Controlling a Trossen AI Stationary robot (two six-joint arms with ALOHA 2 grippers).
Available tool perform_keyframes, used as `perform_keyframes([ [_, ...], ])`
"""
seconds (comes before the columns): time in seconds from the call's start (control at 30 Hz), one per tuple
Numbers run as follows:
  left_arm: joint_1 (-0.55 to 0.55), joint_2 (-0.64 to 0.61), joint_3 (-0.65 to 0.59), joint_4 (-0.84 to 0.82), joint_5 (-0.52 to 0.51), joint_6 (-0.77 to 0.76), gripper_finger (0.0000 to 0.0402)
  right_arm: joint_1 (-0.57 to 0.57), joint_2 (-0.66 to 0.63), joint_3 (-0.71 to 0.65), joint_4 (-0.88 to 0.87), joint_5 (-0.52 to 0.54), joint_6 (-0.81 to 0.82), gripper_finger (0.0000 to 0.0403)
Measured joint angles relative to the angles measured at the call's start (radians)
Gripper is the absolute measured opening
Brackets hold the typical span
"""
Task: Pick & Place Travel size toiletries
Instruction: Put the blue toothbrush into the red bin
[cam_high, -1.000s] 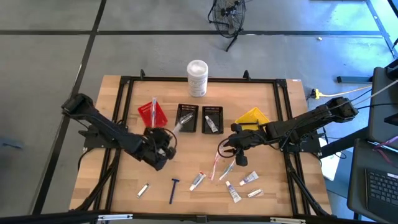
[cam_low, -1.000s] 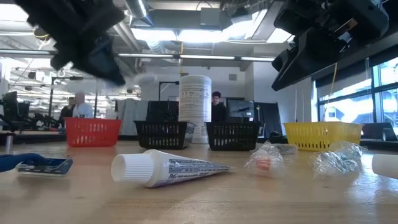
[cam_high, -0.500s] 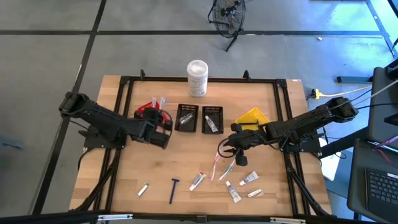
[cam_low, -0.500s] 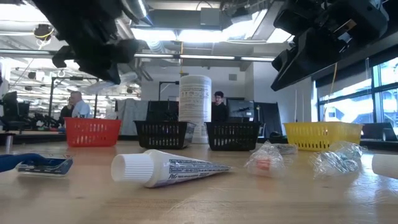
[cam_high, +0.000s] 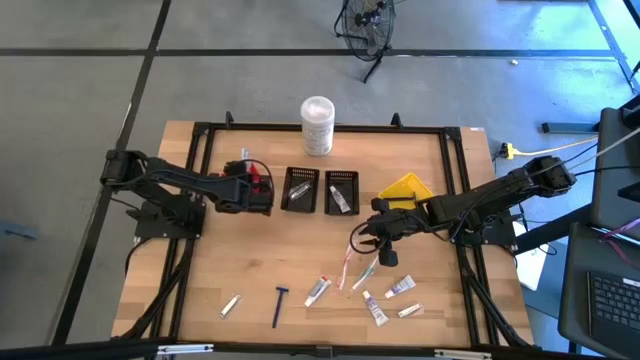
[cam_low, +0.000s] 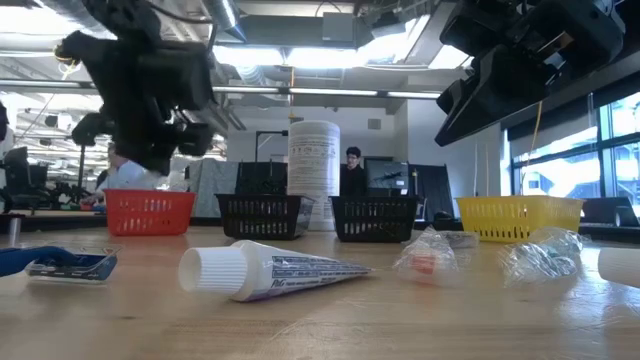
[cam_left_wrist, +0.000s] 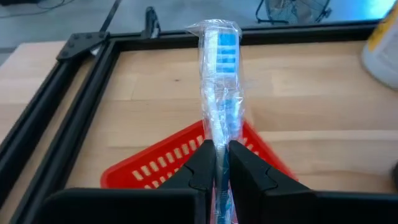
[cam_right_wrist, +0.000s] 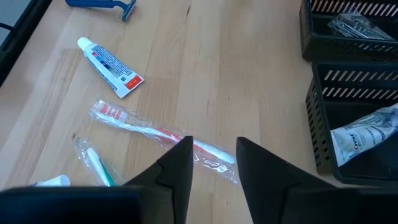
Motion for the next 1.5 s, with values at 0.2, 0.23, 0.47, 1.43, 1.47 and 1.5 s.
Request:
perform_keyframes([
  [0.2, 0.022, 0.000, -0.037, 0.044, 0.045, 0.037, 0.0035, 0.000, 0.000, 0.000, 0.000, 0.000, -0.001, 0.0111],
  [0.23, 0.023, 0.000, -0.040, 0.053, 0.056, 0.051, 0.0037, 0.000, 0.000, 0.000, 0.000, 0.000, -0.005, 0.0110],
  [0.47, 0.028, 0.000, -0.077, 0.159, 0.086, 0.107, 0.0053, 0.000, 0.000, 0.000, 0.000, 0.000, -0.016, 0.0111],
  [1.43, 0.026, -0.004, 0.022, 0.009, 0.253, 0.245, 0.0104, 0.000, 0.000, 0.000, 0.000, 0.000, -0.016, 0.0119],
  [1.47, 0.026, -0.004, 0.034, -0.011, 0.253, 0.246, 0.0104, 0.000, 0.000, 0.000, 0.000, 0.000, -0.016, 0.0119],
  [1.5, 0.026, -0.004, 0.044, -0.030, 0.255, 0.246, 0.0104, 0.000, 0.000, 0.000, 0.000, 0.000, -0.016, 0.0120],
])
